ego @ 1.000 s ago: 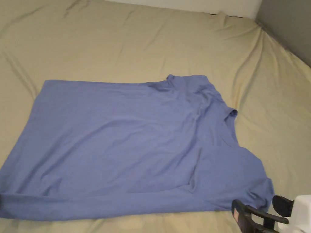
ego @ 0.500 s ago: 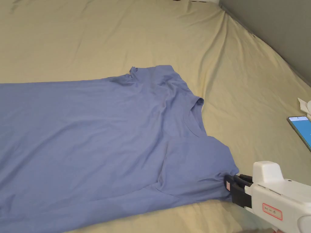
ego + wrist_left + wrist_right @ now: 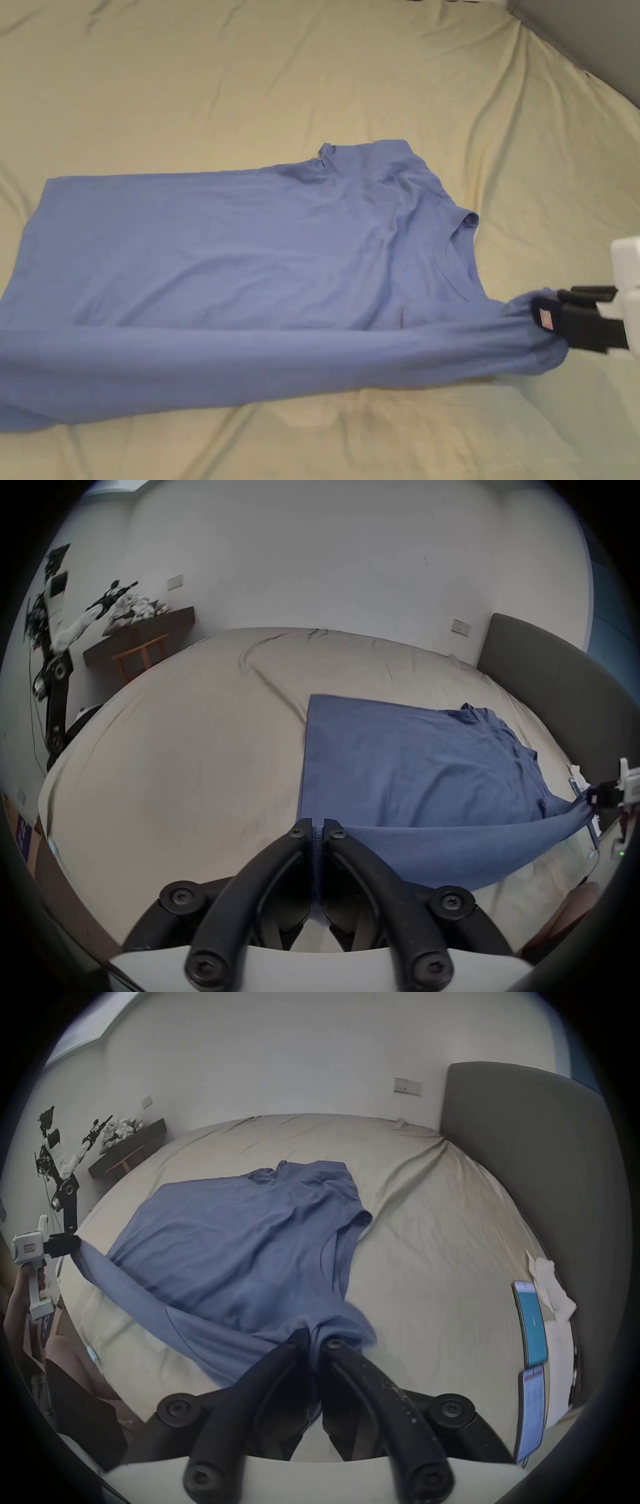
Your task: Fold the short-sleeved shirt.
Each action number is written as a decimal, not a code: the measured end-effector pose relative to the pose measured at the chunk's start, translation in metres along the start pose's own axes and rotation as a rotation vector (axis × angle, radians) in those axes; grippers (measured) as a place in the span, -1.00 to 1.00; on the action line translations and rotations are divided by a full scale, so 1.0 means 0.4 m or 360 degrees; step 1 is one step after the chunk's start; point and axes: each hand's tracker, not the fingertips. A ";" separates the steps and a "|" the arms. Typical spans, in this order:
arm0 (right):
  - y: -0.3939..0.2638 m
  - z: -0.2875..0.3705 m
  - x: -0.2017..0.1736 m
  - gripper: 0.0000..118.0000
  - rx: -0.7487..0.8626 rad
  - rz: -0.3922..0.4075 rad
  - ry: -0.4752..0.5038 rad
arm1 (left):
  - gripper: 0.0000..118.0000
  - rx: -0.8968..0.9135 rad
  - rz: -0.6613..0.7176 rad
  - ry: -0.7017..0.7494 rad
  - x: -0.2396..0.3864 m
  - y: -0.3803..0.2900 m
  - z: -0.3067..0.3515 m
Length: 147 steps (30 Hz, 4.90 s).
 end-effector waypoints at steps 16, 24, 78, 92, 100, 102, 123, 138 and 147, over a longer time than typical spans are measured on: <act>0.127 -0.307 0.021 0.48 -0.0004 -0.0075 -0.0287 | 0.41 -0.0305 0.0071 0.0208 -0.046 0.034 -0.317; -0.038 0.014 -0.038 -0.26 0.0519 -0.0220 -0.0148 | -0.35 0.0113 0.0075 0.0136 -0.013 -0.066 0.076; -0.154 -0.154 0.031 -0.74 0.0271 -0.0289 0.0030 | -0.96 -0.0125 -0.0013 -0.0072 0.067 -0.089 -0.014; -0.383 0.084 -0.075 -0.71 -0.0169 0.0014 -0.0009 | -0.93 -0.0568 -0.0001 -0.0220 -0.023 -0.299 0.117; -0.368 0.137 -0.049 0.65 0.0011 -0.0251 -0.0154 | 0.83 -0.0347 -0.0048 -0.0035 0.015 -0.282 0.169; -0.357 0.201 -0.069 0.65 0.0252 -0.0315 -0.0162 | 0.79 -0.0172 -0.0023 -0.0058 0.035 -0.245 0.241; -0.051 0.051 -0.264 -0.99 0.0572 0.0025 0.0073 | 0.78 -0.0225 0.0095 0.0083 0.015 0.203 -0.499; 0.036 -0.096 -0.116 -0.98 0.0390 0.0091 0.0008 | -0.99 -0.0161 -0.0106 -0.0106 0.082 0.124 -0.374; 0.263 -0.454 0.106 0.67 -0.0044 -0.0130 -0.0146 | -0.99 0.0027 -0.0161 -0.0051 0.101 0.162 -0.243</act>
